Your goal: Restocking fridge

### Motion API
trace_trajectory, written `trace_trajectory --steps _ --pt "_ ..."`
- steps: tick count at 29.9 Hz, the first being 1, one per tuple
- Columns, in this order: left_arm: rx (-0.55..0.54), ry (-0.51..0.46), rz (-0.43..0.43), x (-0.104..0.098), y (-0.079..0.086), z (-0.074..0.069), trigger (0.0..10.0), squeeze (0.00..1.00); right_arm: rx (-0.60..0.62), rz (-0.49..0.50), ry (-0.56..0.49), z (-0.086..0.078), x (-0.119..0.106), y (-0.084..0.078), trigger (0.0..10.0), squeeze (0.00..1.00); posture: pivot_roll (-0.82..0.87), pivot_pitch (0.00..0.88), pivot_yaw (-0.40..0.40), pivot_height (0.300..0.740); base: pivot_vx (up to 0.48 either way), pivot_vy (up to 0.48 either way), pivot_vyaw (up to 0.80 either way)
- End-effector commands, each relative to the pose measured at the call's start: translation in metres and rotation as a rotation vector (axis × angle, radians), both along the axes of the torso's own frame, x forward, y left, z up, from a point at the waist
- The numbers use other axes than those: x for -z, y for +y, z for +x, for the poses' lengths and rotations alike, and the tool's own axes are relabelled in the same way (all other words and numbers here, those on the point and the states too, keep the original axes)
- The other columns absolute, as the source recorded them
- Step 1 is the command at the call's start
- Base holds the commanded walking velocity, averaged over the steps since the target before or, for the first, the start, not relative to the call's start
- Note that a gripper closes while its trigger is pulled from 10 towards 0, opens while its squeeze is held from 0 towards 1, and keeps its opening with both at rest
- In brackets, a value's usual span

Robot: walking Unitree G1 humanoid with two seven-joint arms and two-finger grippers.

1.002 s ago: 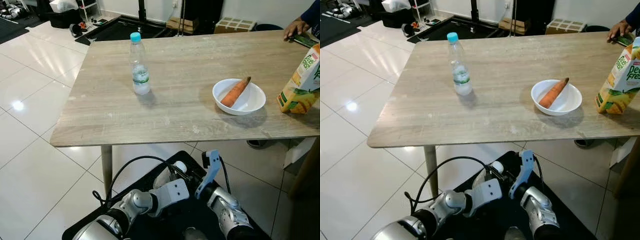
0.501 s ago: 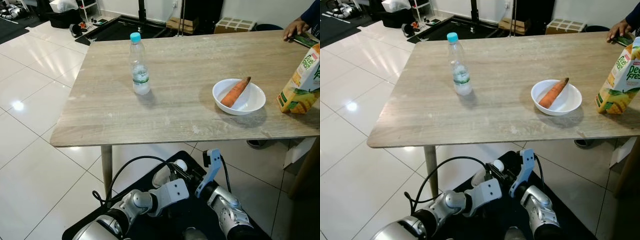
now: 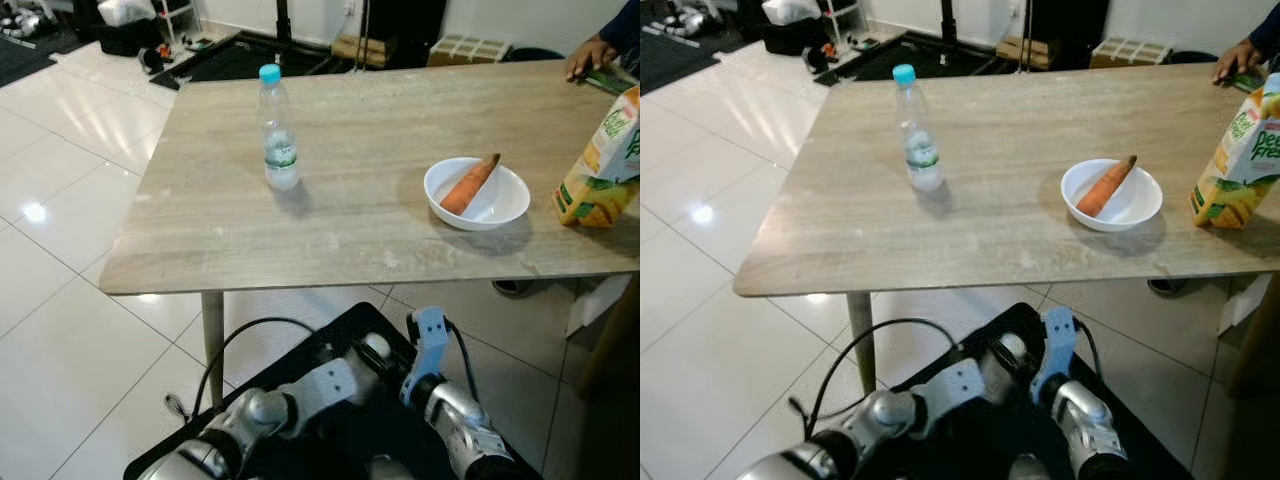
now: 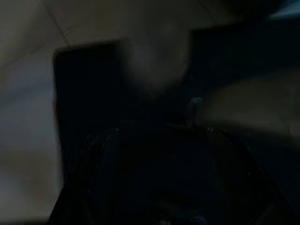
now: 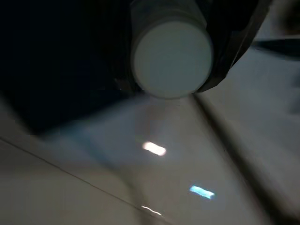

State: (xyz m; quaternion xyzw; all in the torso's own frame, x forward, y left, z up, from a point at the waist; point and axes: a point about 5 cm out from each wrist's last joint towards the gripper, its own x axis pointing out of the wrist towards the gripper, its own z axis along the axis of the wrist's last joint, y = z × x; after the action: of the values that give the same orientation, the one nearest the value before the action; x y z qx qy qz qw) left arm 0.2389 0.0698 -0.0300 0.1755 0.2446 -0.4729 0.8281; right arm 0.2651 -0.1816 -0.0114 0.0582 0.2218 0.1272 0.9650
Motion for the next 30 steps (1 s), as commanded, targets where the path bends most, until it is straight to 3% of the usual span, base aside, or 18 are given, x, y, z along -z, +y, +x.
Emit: trace_trajectory --steps 1,3,6,9,12,14,15,17,19,20,24,25,30 --pt "-0.088 0.082 -0.002 0.012 0.022 -0.011 10.0 0.00 0.130 -0.053 -0.008 -0.001 0.002 -0.013 10.0 0.00 -0.23 0.116 0.073 0.725 0.000 0.000 0.00" --pt "-0.159 0.111 -0.030 0.017 0.035 -0.018 10.0 0.00 0.291 -0.024 -0.030 -0.001 0.000 -0.026 10.0 0.00 -0.21 0.114 0.069 0.725 0.000 0.000 0.00" --pt "-0.206 0.113 -0.035 0.019 0.042 -0.019 10.0 0.00 0.342 -0.017 -0.035 -0.002 0.000 -0.030 10.0 0.00 -0.20 0.111 0.066 0.725 0.000 0.000 0.00" --pt "-0.423 0.101 -0.058 0.021 0.065 -0.018 10.0 0.00 0.485 -0.030 -0.041 -0.005 0.001 -0.040 10.0 0.00 -0.19 0.107 0.060 0.725 0.000 0.000 0.00" --pt "-0.614 0.093 -0.060 0.025 0.083 -0.021 10.0 0.00 0.570 -0.126 -0.005 -0.011 0.006 -0.049 10.0 0.00 -0.19 0.105 0.058 0.725 0.000 0.000 0.00" --pt "-0.614 0.093 -0.060 0.025 0.083 -0.021 10.0 0.00 0.570 -0.126 -0.005 -0.011 0.006 -0.049 10.0 0.00 -0.19 0.105 0.058 0.725 0.000 0.000 0.00" --pt "-0.764 0.123 -0.078 0.029 0.095 -0.026 10.0 0.00 0.588 -0.221 0.041 -0.019 0.012 -0.054 10.0 0.00 -0.19 0.102 0.057 0.725 0.000 0.000 0.00" --pt "-0.764 0.123 -0.078 0.029 0.095 -0.026 10.0 0.00 0.588 -0.221 0.041 -0.019 0.012 -0.054 10.0 0.00 -0.19 0.102 0.057 0.725 0.000 0.000 0.00" --pt "-0.875 0.133 -0.105 0.030 0.103 -0.028 10.0 0.00 0.582 -0.270 0.087 -0.026 0.018 -0.056 10.0 0.00 -0.18 0.100 0.056 0.725 0.000 0.000 0.00" --pt "-0.875 0.133 -0.105 0.030 0.103 -0.028 10.0 0.00 0.582 -0.270 0.087 -0.026 0.018 -0.056 10.0 0.00 -0.18 0.100 0.056 0.725 0.000 0.000 0.00" --pt "-1.057 0.132 -0.184 0.030 0.113 -0.028 10.0 0.00 0.606 -0.215 0.098 -0.033 0.024 -0.054 10.0 0.00 -0.18 0.082 0.047 0.725 0.000 0.000 0.00" --pt "-1.068 0.116 -0.180 0.029 0.114 -0.028 10.0 0.00 0.641 -0.170 0.121 -0.035 0.026 -0.053 10.0 0.00 -0.18 0.075 0.045 0.725 0.000 0.000 0.00" --pt "-1.045 0.093 -0.159 0.028 0.112 -0.027 10.0 0.00 0.650 -0.159 0.159 -0.040 0.031 -0.052 10.0 0.00 -0.18 0.084 0.054 0.725 0.000 0.000 0.00"
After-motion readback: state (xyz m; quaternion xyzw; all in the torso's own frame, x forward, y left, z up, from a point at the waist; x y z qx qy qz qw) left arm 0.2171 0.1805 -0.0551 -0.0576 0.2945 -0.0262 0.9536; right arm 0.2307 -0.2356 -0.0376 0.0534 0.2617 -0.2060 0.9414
